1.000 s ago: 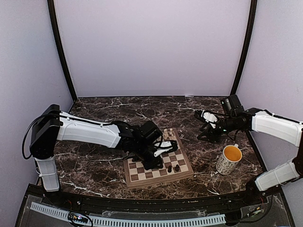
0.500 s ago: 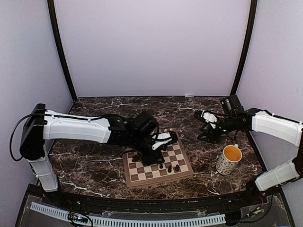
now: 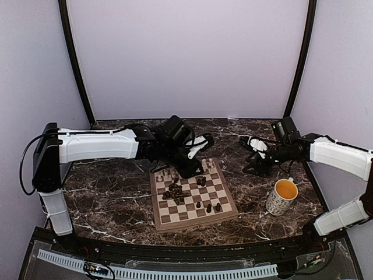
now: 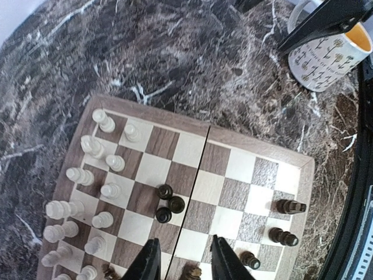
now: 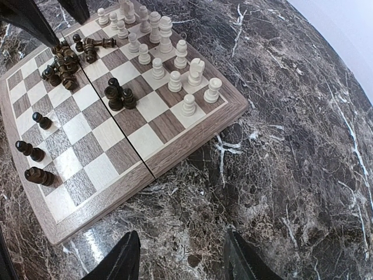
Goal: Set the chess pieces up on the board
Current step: Pick up the pawn from the chessboard.
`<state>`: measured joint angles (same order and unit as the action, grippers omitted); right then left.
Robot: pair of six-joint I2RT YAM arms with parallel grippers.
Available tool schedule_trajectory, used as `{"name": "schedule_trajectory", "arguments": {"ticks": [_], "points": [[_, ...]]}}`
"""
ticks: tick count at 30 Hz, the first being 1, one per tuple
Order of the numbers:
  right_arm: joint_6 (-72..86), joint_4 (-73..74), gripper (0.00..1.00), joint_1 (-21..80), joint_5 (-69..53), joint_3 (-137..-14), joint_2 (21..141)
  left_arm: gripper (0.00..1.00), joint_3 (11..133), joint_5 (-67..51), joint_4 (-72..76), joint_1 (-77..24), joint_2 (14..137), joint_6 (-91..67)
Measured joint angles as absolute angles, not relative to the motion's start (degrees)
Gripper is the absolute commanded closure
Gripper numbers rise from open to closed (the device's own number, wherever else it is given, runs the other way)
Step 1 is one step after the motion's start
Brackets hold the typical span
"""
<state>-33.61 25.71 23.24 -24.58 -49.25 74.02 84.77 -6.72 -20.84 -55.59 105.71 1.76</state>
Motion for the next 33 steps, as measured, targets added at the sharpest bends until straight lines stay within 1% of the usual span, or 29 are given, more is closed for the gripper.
{"name": "schedule_trajectory", "arguments": {"ticks": [4,13,21,33], "points": [[-33.6,25.7,0.5,23.2,-24.6,-49.3,74.0,0.68,85.0,-6.8,-22.5,-55.2,109.8,-0.3],[-33.8,25.7,0.5,23.2,-24.6,-49.0,74.0,0.69,85.8,-6.9,-23.6,-54.6,112.2,-1.8],[-33.8,25.7,0.5,23.2,-24.5,-48.8,74.0,0.76,87.1,-6.5,-23.5,-54.2,114.7,-1.9],[-33.9,25.7,0.5,23.2,-24.3,-48.7,74.0,0.8,88.2,-6.3,-22.6,-53.5,117.2,-2.0]]}}
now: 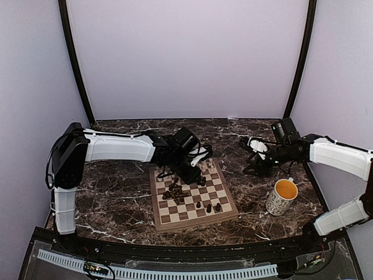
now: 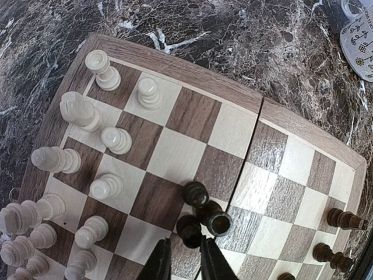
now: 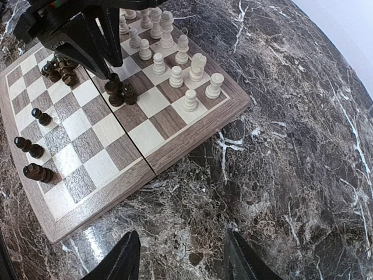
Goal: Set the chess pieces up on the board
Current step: Pick up the pawn from the chessboard.
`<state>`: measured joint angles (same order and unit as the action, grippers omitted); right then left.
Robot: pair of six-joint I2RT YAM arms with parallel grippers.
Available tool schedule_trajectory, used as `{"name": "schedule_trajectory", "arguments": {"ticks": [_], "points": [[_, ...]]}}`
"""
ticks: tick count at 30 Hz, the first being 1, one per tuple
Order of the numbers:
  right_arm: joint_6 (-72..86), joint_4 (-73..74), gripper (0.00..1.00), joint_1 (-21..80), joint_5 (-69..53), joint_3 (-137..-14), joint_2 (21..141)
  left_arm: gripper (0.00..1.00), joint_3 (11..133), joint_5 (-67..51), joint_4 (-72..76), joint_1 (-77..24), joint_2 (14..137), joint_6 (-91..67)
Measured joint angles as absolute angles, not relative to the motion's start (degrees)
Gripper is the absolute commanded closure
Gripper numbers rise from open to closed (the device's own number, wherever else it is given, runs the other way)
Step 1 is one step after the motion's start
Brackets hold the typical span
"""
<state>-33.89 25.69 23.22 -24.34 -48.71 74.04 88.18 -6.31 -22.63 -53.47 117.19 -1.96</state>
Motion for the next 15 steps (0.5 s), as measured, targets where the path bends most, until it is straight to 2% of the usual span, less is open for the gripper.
{"name": "schedule_trajectory", "arguments": {"ticks": [15], "points": [[-34.0,25.7,0.5,23.2,-24.3,-48.7,74.0,0.84,89.1,-6.6,-21.6,-53.2,120.0,-1.9]]}}
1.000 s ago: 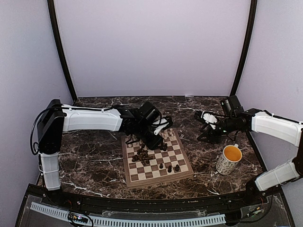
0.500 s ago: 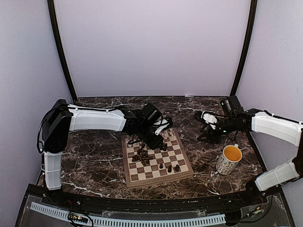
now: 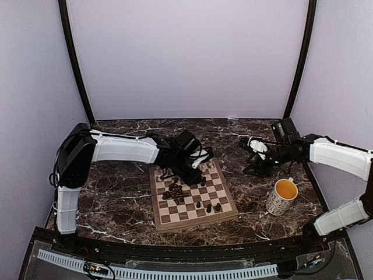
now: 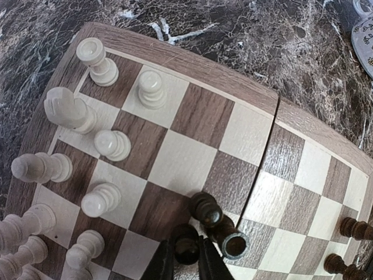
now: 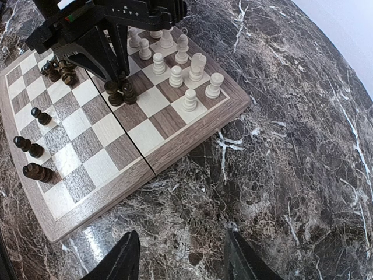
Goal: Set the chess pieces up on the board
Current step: Pick up the pawn from the chessboard, then place the pawn on c7.
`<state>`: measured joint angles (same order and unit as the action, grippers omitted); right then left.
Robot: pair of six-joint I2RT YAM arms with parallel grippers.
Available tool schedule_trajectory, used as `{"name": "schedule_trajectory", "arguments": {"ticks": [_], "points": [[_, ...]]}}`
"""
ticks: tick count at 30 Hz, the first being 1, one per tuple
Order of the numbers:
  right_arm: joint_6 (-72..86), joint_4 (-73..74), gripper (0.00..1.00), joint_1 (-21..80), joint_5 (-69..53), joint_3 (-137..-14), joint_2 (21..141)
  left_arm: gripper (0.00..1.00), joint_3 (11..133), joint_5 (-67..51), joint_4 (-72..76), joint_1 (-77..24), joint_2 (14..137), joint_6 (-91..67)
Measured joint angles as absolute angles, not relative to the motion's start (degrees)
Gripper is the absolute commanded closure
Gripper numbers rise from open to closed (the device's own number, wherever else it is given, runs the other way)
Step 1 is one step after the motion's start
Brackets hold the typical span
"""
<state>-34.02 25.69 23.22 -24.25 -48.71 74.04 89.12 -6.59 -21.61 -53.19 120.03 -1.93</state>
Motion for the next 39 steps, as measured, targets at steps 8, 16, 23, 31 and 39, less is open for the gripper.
{"name": "schedule_trajectory", "arguments": {"ticks": [8,16,23,31,39], "points": [[-34.0,25.7,0.5,23.2,-24.1,-48.3,74.0,0.94,89.4,-6.5,-21.6,-53.2,120.2,-1.7],[-34.0,25.7,0.5,23.2,-24.1,-48.3,74.1,0.94,88.5,-4.3,-23.0,-53.1,117.0,-1.6],[-34.0,25.7,0.5,23.2,-24.1,-48.3,75.4,0.94,83.2,-5.8,-22.9,-54.3,106.7,-0.4],[-34.1,25.7,0.49,23.2,-24.2,-48.3,75.9,0.94,82.8,-10.4,-23.9,-60.9,107.9,3.3],[-34.1,25.7,0.49,23.2,-24.2,-48.3,75.9,0.94,84.1,-13.2,-25.4,-61.1,112.4,5.2]]}}
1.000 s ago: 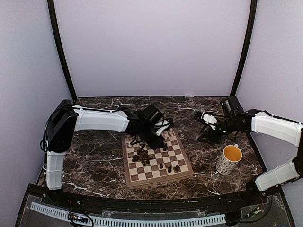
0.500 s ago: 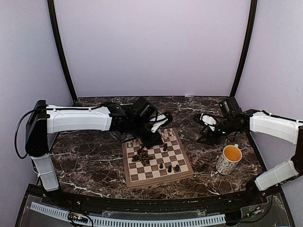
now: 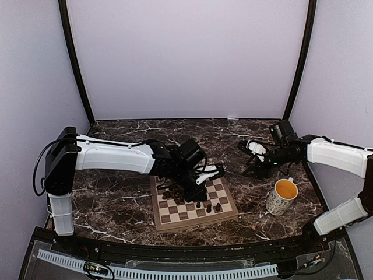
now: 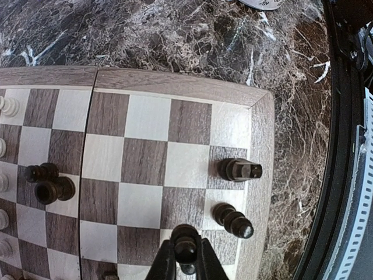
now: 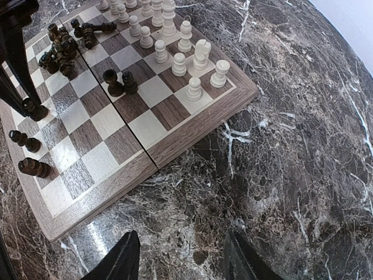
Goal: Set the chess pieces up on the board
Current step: Place the pawn on c7.
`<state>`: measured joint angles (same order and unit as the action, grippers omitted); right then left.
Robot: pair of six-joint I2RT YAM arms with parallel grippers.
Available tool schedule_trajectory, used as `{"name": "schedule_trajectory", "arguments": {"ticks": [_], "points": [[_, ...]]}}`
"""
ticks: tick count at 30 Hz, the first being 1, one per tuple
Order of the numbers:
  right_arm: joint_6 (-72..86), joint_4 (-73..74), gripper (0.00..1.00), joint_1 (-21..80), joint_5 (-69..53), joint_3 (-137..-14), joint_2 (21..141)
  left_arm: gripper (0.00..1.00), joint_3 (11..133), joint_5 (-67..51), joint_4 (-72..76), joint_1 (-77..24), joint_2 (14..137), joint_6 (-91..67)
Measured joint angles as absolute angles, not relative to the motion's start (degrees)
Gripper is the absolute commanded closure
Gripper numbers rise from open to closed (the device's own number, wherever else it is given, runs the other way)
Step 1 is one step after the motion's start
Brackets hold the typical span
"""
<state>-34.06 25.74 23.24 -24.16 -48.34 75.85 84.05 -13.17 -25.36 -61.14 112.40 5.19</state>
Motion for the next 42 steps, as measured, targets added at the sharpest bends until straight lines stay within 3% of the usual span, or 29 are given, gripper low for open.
{"name": "schedule_trajectory", "arguments": {"ticks": [29,42], "points": [[-34.7,25.7,0.49,23.2,-24.2,-48.3,75.9,0.94,89.1,-14.2,-28.5,-61.1,118.5,7.9],[-34.9,25.7,0.49,23.2,-24.2,-48.3,75.9,0.86,89.1,-14.2,-28.6,-61.3,118.6,8.0]]}}
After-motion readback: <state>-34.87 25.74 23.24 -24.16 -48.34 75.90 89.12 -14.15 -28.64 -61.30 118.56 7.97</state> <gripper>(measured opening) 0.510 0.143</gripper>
